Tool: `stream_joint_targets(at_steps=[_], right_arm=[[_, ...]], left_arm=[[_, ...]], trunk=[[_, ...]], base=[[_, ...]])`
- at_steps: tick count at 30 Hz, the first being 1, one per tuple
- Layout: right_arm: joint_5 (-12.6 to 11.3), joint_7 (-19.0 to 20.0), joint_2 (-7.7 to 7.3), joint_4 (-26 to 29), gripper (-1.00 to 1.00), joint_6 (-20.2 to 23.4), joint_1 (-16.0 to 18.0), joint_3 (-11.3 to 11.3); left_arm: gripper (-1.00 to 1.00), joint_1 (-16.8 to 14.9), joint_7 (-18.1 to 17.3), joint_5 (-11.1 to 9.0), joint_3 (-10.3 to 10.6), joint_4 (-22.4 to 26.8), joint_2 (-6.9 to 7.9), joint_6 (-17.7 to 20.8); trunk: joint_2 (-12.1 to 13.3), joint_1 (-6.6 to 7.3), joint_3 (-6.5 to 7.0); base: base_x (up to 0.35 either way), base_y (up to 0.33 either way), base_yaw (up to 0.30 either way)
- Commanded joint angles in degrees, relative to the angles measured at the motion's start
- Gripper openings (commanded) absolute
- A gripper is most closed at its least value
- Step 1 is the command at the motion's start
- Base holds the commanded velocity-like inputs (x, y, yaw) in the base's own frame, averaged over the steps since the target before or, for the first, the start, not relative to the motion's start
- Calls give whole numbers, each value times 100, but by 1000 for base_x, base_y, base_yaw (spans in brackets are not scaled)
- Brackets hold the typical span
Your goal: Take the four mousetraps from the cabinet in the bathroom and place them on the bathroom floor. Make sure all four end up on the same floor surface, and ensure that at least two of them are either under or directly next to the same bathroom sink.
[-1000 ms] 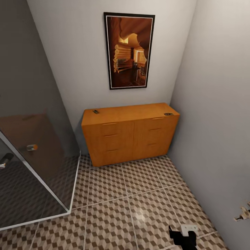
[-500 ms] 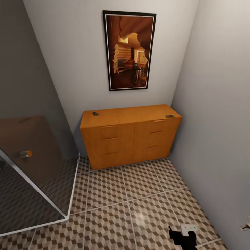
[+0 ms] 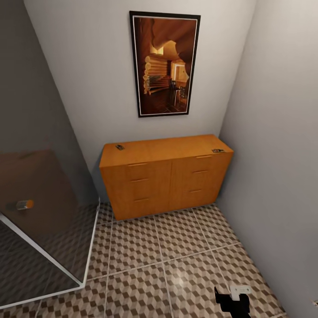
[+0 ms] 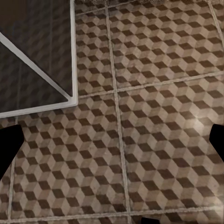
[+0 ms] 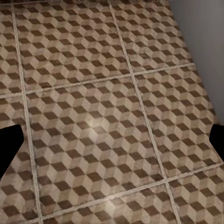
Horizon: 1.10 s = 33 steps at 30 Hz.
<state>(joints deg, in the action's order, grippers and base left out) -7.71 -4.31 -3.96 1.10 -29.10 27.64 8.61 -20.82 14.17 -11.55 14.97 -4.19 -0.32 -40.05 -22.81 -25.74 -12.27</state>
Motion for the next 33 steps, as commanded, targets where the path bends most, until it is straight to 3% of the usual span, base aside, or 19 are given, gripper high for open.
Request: stream_joint_targets(at_steps=[1, 23, 27, 33], right_arm=[[-55, -9, 0, -4, 100, -17, 5, 52], [-55, -9, 0, -4, 100, -25, 6, 52], [-30, -26, 130, -6, 100, -26, -66, 71], [-30, -26, 175, -5, 100, -26, -146, 71]], left_arm=[[100, -9, 15, -32, 47, -21, -3, -29], [100, -9, 15, -32, 49, -21, -3, -29], [100, 122, 29, -72, -25, -137, 14, -47], [100, 318, 31, -73, -10, -86, 44, -47]], trunk=[[-11, -5, -11], [-11, -5, -11], [-11, -5, -11], [-11, -5, -11]], base=[[141, 0, 0], [51, 0, 0], [0, 0, 0], [0, 0, 0]])
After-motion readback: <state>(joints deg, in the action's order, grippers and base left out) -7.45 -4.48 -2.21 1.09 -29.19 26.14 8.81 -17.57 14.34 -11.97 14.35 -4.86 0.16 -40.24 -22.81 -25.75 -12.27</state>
